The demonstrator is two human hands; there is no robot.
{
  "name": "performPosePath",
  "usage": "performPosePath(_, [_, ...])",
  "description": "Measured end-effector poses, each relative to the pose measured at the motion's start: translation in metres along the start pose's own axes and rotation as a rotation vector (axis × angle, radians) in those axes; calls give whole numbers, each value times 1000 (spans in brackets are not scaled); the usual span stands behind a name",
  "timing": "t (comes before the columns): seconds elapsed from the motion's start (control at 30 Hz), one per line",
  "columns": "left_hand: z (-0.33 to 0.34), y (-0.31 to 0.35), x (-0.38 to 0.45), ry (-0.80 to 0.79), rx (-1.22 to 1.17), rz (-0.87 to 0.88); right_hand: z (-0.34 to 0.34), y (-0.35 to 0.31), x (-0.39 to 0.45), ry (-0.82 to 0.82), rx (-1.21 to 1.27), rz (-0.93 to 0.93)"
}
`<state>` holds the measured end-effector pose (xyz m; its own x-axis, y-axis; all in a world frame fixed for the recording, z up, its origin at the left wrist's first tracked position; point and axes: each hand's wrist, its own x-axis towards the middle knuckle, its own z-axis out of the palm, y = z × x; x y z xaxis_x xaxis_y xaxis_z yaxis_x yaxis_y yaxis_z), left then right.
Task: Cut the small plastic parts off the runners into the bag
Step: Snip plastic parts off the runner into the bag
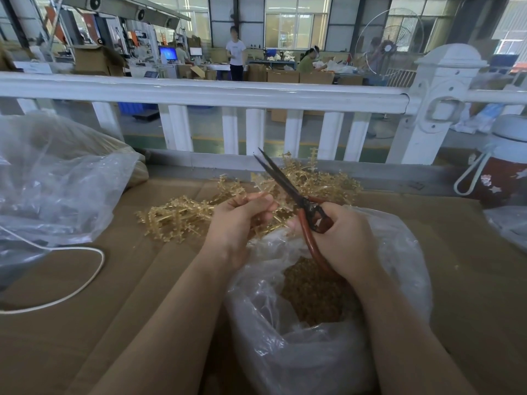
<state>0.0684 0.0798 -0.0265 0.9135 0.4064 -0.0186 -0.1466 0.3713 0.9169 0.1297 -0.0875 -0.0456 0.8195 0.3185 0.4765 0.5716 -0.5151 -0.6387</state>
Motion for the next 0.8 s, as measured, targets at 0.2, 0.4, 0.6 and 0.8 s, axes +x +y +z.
performPosePath(0.2, [9, -5, -4, -126, 78, -27, 1, -3, 6, -104, 289, 121])
performPosePath(0.4, [9, -6, -5, -156, 100, 5, -3, -7, 5, -97, 369, 119])
performPosePath(0.6, [11, -4, -5, -116, 110, 99, -4, -5, 6, -86, 325, 128])
performPosePath(0.8, [4, -6, -1, -24, 113, 174, -6, 1, 3, -76, 67, 98])
